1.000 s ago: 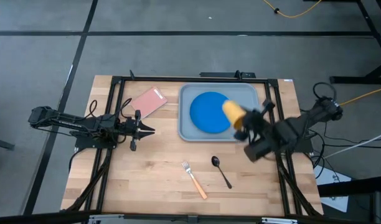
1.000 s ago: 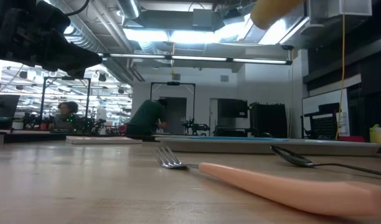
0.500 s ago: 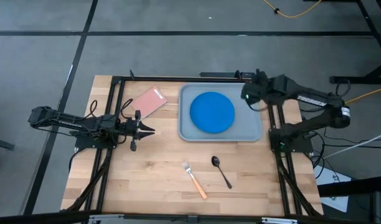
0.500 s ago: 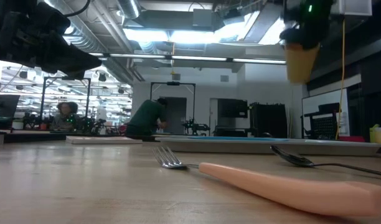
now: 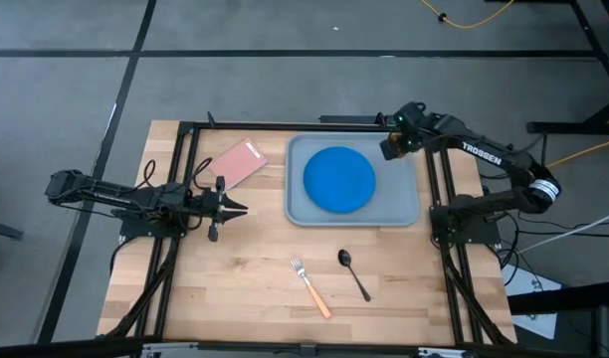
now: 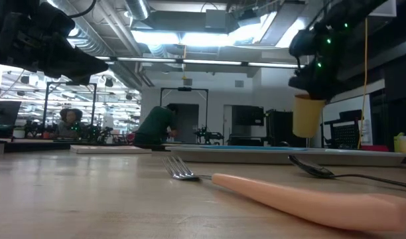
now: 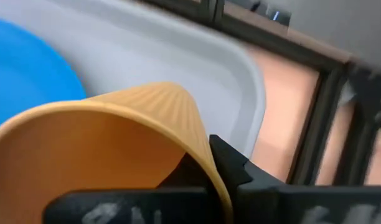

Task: Pick and place plate/cup/fork/spoon on tray
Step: Put the cup on the gray tray, then put the spoon on the gray tray

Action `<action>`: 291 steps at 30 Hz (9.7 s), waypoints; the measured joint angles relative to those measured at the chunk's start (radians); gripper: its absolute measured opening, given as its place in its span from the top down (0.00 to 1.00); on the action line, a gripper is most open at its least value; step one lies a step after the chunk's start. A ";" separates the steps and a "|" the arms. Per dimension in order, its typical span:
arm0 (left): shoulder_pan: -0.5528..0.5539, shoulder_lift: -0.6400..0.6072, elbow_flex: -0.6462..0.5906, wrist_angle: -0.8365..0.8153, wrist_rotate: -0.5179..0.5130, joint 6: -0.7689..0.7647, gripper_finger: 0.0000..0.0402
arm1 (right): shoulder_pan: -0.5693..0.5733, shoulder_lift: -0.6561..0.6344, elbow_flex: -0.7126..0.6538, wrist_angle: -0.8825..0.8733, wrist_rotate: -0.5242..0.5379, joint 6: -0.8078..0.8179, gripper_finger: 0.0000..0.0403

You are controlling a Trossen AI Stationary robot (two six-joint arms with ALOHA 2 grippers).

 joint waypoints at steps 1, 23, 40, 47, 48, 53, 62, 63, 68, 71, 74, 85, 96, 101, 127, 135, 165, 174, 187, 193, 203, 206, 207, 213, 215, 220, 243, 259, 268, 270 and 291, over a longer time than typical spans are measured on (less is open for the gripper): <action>0.000 0.000 0.000 0.000 0.000 0.000 0.88 | -0.013 0.000 -0.020 0.004 -0.019 0.000 1.00; 0.000 0.000 0.000 0.000 0.000 -0.001 0.88 | -0.039 0.000 -0.161 0.138 -0.087 -0.044 0.98; 0.000 0.000 0.000 0.000 0.000 -0.001 0.88 | 0.018 0.000 -0.161 0.142 -0.086 -0.076 0.97; 0.000 0.000 0.000 0.000 0.000 -0.001 0.88 | 0.018 0.000 -0.161 0.142 -0.059 -0.066 0.91; 0.000 0.000 0.000 0.000 0.000 -0.001 0.88 | 0.018 0.000 -0.161 0.142 -0.059 -0.066 0.90; 0.000 0.000 0.000 0.000 0.000 -0.001 0.88 | 0.018 0.000 -0.161 0.142 -0.059 -0.076 0.83; 0.000 0.000 0.000 0.000 0.000 -0.001 0.88 | 0.018 0.000 -0.161 0.196 0.006 -0.094 0.80; 0.000 0.000 0.000 0.000 0.000 -0.001 0.88 | 0.018 0.000 -0.157 0.201 0.004 -0.100 0.80; 0.000 0.000 0.000 0.000 0.000 -0.001 0.88 | 0.018 0.000 -0.115 0.198 0.003 -0.109 0.80; 0.000 0.000 0.000 0.000 0.000 -0.001 0.88 | 0.018 0.000 -0.077 0.195 0.003 -0.120 0.80; 0.000 0.000 0.000 0.001 0.001 -0.001 0.88 | 0.018 0.000 -0.036 0.180 0.002 -0.139 0.80; 0.000 0.000 0.000 0.001 0.001 -0.001 0.88 | 0.068 -0.017 0.105 -0.003 -0.471 -0.132 0.80; 0.000 0.000 0.000 0.001 0.001 -0.001 0.88 | 0.503 -0.164 -0.006 0.027 -0.789 0.038 0.80; 0.000 0.000 0.000 0.001 0.001 -0.001 0.88 | 0.742 -0.191 -0.166 0.410 -0.669 0.301 0.80; 0.000 0.000 0.000 0.001 0.001 -0.001 0.88 | 1.365 0.337 0.151 0.258 -0.161 0.926 0.80; 0.000 0.000 0.000 0.001 0.001 -0.001 0.88 | 1.365 0.496 0.214 0.193 -0.146 0.954 0.82; 0.000 0.000 0.000 -0.003 0.001 -0.001 0.88 | 1.339 0.623 0.217 0.166 -0.083 1.016 0.84; 0.000 0.000 0.000 -0.003 0.001 -0.001 0.88 | 1.338 0.644 0.217 0.159 -0.081 1.016 0.84; 0.000 0.000 0.000 -0.003 0.001 -0.001 0.88 | 1.331 0.639 0.216 0.133 -0.063 1.016 0.98; 0.000 0.000 0.000 -0.003 0.001 -0.001 0.88 | 1.317 0.582 0.203 0.036 0.062 1.108 0.99; 0.000 0.000 0.000 -0.003 0.001 -0.001 0.88 | 1.266 0.370 0.209 -0.251 0.194 1.253 1.00; 0.000 0.000 0.000 -0.003 0.001 -0.001 0.88 | 1.207 0.288 0.209 -0.373 0.219 1.249 1.00; 0.000 0.000 0.000 -0.003 0.001 -0.001 0.88 | 1.184 0.257 0.210 -0.410 0.223 1.247 1.00; 0.000 0.000 0.000 -0.004 0.001 -0.001 0.88 | 1.048 0.049 0.065 -0.459 0.250 1.250 1.00; 0.000 0.000 0.000 -0.003 0.001 -0.001 0.88 | 0.995 -0.025 -0.035 -0.417 0.245 1.253 1.00; 0.000 0.000 0.000 -0.003 0.001 -0.001 0.88 | 0.858 -0.183 -0.268 -0.228 0.195 1.231 0.99; 0.000 0.000 0.000 -0.003 0.001 -0.001 0.88 | 0.483 -0.009 -0.349 0.022 0.102 0.892 0.99; 0.000 0.000 0.000 -0.003 0.001 -0.001 0.88 | 0.444 0.060 -0.348 0.100 0.115 0.802 0.91; 0.000 0.000 0.000 -0.004 0.001 -0.001 0.88 | 0.444 0.060 -0.348 0.089 0.115 0.810 0.91; 0.000 0.000 0.000 -0.003 0.001 -0.001 0.88 | 0.444 0.060 -0.348 0.089 0.115 0.810 0.91; 0.000 0.000 0.000 -0.004 0.001 -0.001 0.88 | 0.444 0.060 -0.348 0.077 0.123 0.805 0.91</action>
